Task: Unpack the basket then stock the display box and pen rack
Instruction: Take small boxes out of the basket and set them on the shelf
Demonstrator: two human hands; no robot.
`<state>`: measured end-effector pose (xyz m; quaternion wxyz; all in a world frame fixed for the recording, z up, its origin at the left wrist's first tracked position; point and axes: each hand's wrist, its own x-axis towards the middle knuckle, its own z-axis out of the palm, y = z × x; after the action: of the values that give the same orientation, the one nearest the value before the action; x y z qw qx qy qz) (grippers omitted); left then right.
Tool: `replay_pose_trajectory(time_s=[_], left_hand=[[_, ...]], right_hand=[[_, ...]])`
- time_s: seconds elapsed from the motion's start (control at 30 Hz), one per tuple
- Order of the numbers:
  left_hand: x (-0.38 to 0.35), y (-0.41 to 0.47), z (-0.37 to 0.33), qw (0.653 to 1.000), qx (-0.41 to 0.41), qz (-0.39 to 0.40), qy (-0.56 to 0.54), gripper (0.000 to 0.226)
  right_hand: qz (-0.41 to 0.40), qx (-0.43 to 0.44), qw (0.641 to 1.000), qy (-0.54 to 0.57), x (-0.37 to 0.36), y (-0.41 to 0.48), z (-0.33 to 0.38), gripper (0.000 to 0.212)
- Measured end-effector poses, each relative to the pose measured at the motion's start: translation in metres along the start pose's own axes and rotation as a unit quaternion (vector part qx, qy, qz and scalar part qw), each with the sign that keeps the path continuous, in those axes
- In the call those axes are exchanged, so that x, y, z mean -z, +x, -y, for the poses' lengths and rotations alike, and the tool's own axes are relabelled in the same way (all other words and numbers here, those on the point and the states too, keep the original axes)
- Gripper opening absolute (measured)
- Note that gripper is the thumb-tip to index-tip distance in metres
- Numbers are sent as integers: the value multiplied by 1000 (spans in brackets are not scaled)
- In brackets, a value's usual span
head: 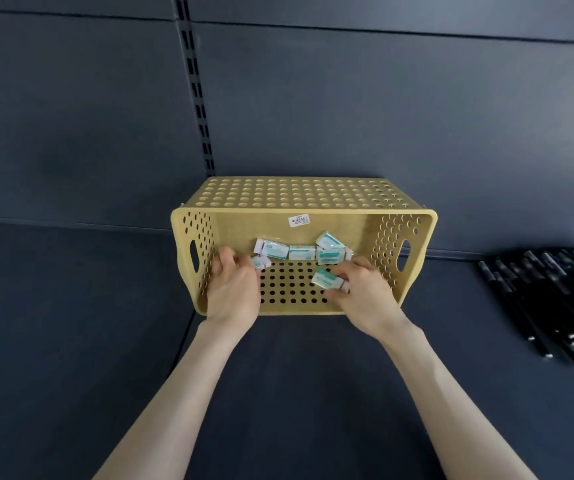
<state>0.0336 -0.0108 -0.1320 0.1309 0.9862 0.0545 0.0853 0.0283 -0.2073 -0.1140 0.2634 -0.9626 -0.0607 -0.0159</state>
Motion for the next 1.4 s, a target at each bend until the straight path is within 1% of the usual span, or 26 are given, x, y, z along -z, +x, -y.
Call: replay_pose_trajectory(time_s=[0.1,0.13,0.2,0.23,0.3,0.37,0.47,0.63,0.73,0.83,0.87,0.97,1.07,1.1,1.2,1.27,1.4], left_hand=[[1,0,3,1000,-17,-2,-15,34],[1,0,6,999,-27,-6,-27,32],[3,-1,10,996,-68,-24,-57,29],[5,-2,10,992,-103,-34,-62,29],[6,2,8,983,-171,-42,-53,31],[6,10,3,979,-195,-28,-48,32],[2,21,-2,982,-178,0,-69,33],[-1,21,-6,979,-136,-6,-151,33],[-3,21,-6,978,-100,4,-181,38],[-3,22,-2,974,-76,22,-214,37],[-2,22,-2,971,-73,25,-224,36],[-1,20,-1,970,-93,17,-226,33],[-1,21,0,973,-116,8,-197,40],[-1,21,1,974,-120,9,-190,42],[-2,20,1,972,-127,20,-194,46],[-2,19,1,969,-131,14,-209,44],[-1,16,2,965,-135,-11,-225,28]], right_hand=[[-54,-25,995,85,3,7,3,28],[-77,-28,993,89,3,11,3,24],[-111,-20,992,53,0,17,2,18],[-118,-11,992,35,-2,20,2,16],[-110,-5,993,31,-6,22,1,15],[-98,-10,993,58,-9,22,0,15],[-94,-16,990,104,-9,22,-2,15],[-110,7,989,93,-13,21,-7,16],[-103,13,989,106,-15,22,-8,23],[-85,22,992,89,-15,23,-9,41],[-80,28,993,80,-16,24,-9,43],[-75,34,995,61,-16,25,-11,37],[-82,36,993,82,-14,24,-11,30],[-81,40,993,75,-14,23,-12,31],[-66,42,996,37,-15,23,-12,45],[-64,37,997,32,-16,23,-11,46],[-90,11,990,103,-13,22,-14,29]])
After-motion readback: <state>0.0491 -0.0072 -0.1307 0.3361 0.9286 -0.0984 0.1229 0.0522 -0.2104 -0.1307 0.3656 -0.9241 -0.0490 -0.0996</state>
